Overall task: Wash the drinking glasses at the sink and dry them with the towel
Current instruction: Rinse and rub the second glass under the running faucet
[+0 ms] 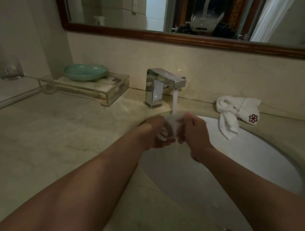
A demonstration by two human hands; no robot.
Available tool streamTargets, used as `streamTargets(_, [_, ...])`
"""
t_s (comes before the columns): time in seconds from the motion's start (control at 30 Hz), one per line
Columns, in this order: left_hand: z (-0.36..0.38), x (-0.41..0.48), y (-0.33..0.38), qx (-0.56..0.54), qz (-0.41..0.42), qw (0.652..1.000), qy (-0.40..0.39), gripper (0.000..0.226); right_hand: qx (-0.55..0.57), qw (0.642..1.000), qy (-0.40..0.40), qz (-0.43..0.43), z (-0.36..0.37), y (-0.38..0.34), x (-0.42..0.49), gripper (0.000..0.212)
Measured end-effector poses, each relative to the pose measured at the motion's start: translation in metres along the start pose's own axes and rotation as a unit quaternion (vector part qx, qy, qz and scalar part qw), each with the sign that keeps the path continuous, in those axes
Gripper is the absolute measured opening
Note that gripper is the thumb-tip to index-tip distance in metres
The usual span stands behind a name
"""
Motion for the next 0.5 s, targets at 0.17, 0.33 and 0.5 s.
streamTargets(0.17, [0.001, 0.0, -0.001, -0.031, 0.022, 0.999, 0.006, 0.027, -0.002, 0.991, -0.131, -0.04, 0.007, 0.005, -0.003, 0.036])
streamTargets(0.33, [0.0, -0.002, -0.002, -0.043, 0.019, 0.999, 0.026, 0.035, -0.017, 0.999, -0.026, -0.018, 0.004, -0.006, -0.004, 0.028])
streamTargets(0.5, [0.003, 0.003, -0.004, -0.005, 0.022, 1.0, -0.001, 0.042, 0.009, 1.0, -0.013, 0.01, 0.001, -0.002, -0.002, 0.036])
Point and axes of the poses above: each hand's wrist, its own x-axis towards the middle knuckle, its own z-axis out of the palm, y = z × x, the point moved 1 cm from there along x, towards the middle knuckle, and after that the axes turned 1 degree about -z, right-handed, at the moved point
